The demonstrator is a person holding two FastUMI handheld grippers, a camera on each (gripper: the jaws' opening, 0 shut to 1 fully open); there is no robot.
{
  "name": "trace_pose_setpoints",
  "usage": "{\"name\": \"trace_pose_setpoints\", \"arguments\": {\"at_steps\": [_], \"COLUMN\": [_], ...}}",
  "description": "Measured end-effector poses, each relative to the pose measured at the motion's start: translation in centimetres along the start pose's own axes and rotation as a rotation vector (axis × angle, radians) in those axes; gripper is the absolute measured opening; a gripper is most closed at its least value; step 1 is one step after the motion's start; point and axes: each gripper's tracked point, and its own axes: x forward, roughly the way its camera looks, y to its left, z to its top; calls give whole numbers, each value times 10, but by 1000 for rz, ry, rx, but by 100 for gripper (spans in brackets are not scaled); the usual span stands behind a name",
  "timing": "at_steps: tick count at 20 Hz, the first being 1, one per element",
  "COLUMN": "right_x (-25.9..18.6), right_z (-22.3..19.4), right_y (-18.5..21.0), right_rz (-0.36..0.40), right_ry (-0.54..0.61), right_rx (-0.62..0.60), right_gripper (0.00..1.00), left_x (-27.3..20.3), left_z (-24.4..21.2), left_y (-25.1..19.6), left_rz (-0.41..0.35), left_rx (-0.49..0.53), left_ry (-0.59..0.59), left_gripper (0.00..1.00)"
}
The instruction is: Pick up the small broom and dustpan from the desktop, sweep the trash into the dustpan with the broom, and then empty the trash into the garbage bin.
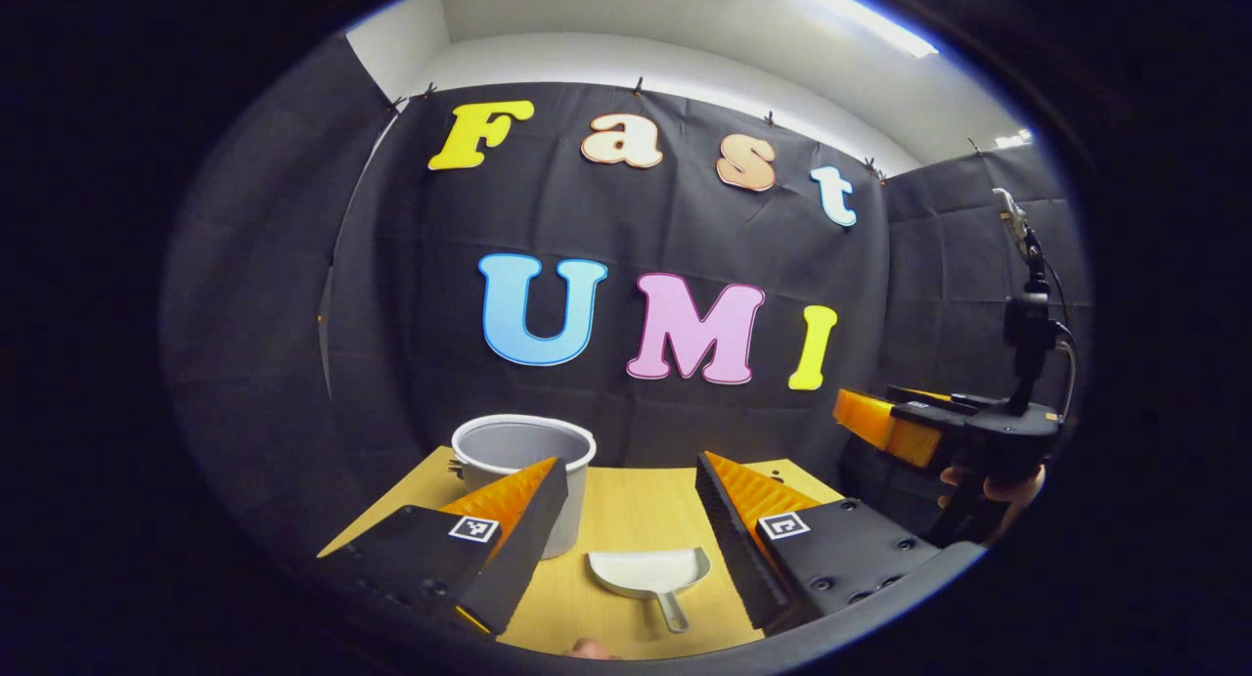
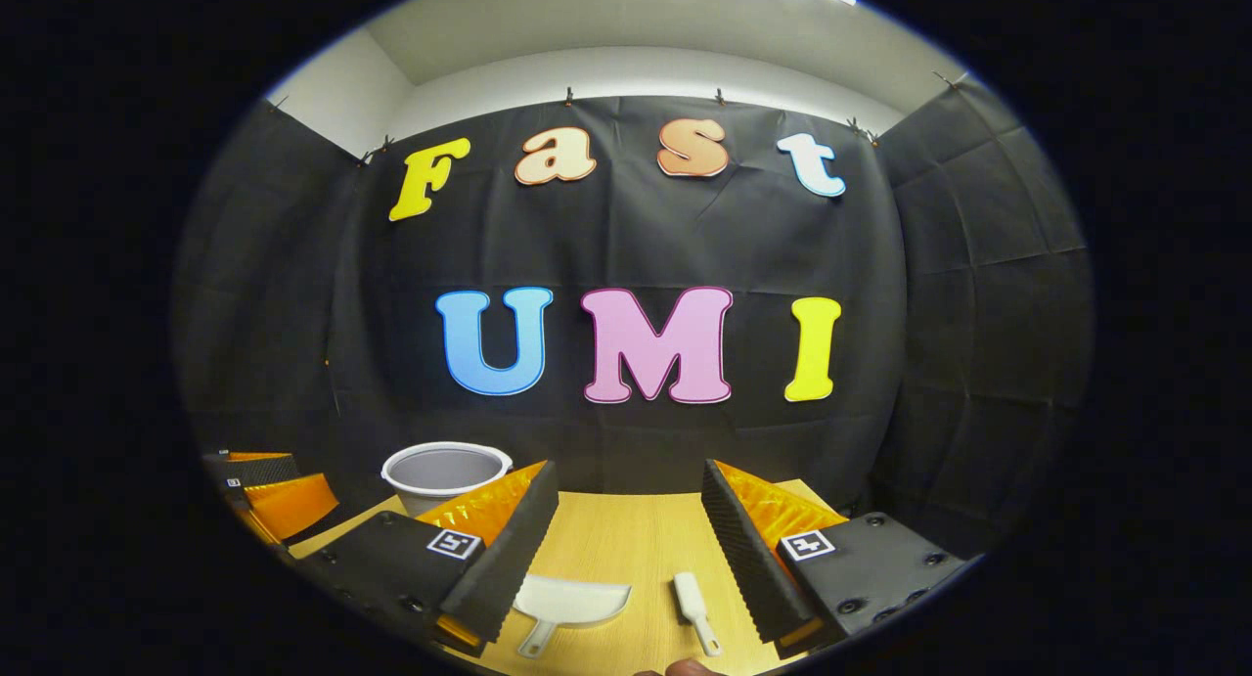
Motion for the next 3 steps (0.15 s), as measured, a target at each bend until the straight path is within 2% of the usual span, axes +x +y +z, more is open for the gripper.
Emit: {"name": "trace_pose_setpoints", "arguments": {"at_steps": [3], "right_x": [0], "right_z": [-4], "right_y": [-1], "right_rz": [-4], "right_ry": [8], "right_rx": [1], "right_gripper": [95], "left_x": [3], "left_z": [-2], "left_y": [0], "left_rz": [11], "left_rx": [4], "left_ry": [10], "left_gripper": [79]}}
